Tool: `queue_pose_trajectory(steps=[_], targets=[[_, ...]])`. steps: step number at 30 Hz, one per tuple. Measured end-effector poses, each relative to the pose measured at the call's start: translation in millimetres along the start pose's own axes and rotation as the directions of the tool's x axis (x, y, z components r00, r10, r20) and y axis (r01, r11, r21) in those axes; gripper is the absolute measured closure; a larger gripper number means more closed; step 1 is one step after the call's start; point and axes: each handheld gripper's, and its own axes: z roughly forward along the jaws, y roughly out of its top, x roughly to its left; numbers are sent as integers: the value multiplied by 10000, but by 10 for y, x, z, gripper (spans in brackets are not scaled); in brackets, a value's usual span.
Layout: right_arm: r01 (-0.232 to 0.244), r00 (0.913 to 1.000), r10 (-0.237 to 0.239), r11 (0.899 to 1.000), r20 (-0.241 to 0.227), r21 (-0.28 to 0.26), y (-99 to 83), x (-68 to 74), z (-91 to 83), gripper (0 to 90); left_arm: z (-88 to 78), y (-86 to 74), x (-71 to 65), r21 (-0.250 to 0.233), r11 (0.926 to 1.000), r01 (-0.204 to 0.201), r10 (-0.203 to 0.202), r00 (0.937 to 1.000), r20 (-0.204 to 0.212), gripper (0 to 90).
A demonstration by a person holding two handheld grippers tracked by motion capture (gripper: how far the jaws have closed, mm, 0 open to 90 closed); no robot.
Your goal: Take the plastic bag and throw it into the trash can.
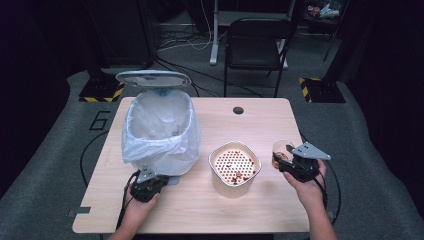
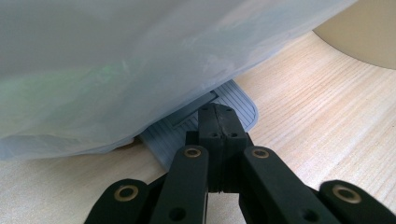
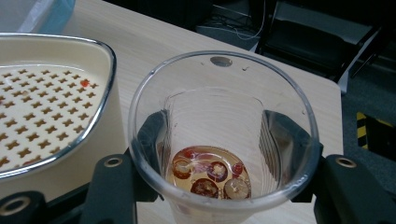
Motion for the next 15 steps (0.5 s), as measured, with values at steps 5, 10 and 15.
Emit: queue_pose_trajectory(steps=[5,10,15], targets=[[302,9995,-300,9994,102,-187,44,59,-27,437,0,0,-1,-5,10000,-1,1,10000,-3,900],[473,9988,-471,9987,105,-185,72,93,-24,439,1,-1,-3,-13,10000,19,-19,10000,-3,900],[850,9962,-847,9962,183,-197,126,141,-31,441,1,0,-2,-8,10000,8,-8,10000,-4,900]])
